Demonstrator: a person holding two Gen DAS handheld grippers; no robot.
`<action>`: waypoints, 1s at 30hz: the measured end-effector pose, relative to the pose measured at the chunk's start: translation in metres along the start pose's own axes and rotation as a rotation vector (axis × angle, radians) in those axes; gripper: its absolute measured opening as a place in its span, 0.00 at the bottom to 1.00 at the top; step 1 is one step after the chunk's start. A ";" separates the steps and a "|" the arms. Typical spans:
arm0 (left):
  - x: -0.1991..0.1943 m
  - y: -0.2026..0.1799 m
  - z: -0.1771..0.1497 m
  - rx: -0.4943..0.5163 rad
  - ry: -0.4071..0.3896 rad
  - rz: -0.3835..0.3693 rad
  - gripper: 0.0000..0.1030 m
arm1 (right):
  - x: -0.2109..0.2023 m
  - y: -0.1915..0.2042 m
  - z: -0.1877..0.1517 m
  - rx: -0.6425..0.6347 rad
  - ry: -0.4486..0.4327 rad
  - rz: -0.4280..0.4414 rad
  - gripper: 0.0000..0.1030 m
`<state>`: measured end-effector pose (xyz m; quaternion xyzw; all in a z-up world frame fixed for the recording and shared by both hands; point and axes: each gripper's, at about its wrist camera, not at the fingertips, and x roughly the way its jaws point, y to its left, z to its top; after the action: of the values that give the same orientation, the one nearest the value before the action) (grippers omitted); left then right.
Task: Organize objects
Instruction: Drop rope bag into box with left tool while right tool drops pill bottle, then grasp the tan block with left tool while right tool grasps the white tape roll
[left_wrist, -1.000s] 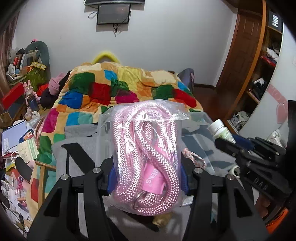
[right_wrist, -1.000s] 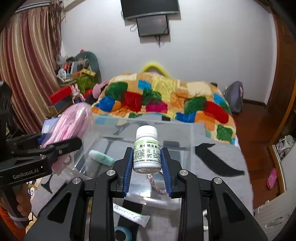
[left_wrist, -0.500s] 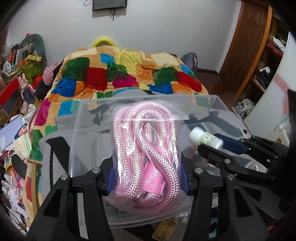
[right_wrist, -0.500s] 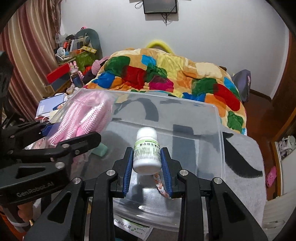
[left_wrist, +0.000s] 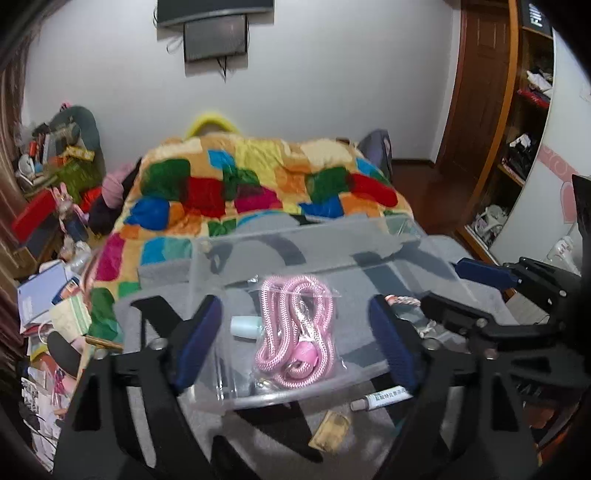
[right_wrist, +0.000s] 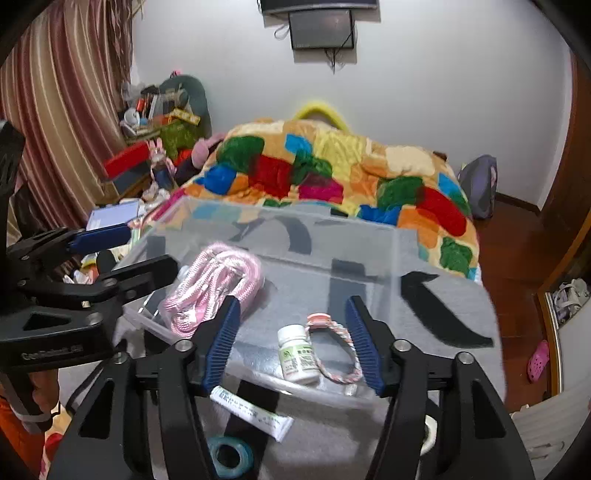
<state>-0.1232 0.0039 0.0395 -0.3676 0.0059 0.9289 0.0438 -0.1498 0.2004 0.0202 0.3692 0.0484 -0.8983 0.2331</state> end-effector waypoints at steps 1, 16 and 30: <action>-0.007 0.000 -0.002 0.001 -0.013 -0.001 0.87 | -0.008 -0.002 -0.001 0.000 -0.015 -0.005 0.58; -0.021 0.002 -0.057 0.016 0.057 0.003 0.96 | -0.046 -0.042 -0.060 0.010 -0.012 -0.157 0.79; 0.028 0.000 -0.104 0.005 0.229 -0.073 0.69 | 0.011 -0.074 -0.099 0.084 0.105 -0.256 0.70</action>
<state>-0.0731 0.0011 -0.0556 -0.4711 -0.0001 0.8787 0.0774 -0.1267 0.2881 -0.0650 0.4161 0.0696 -0.9013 0.0980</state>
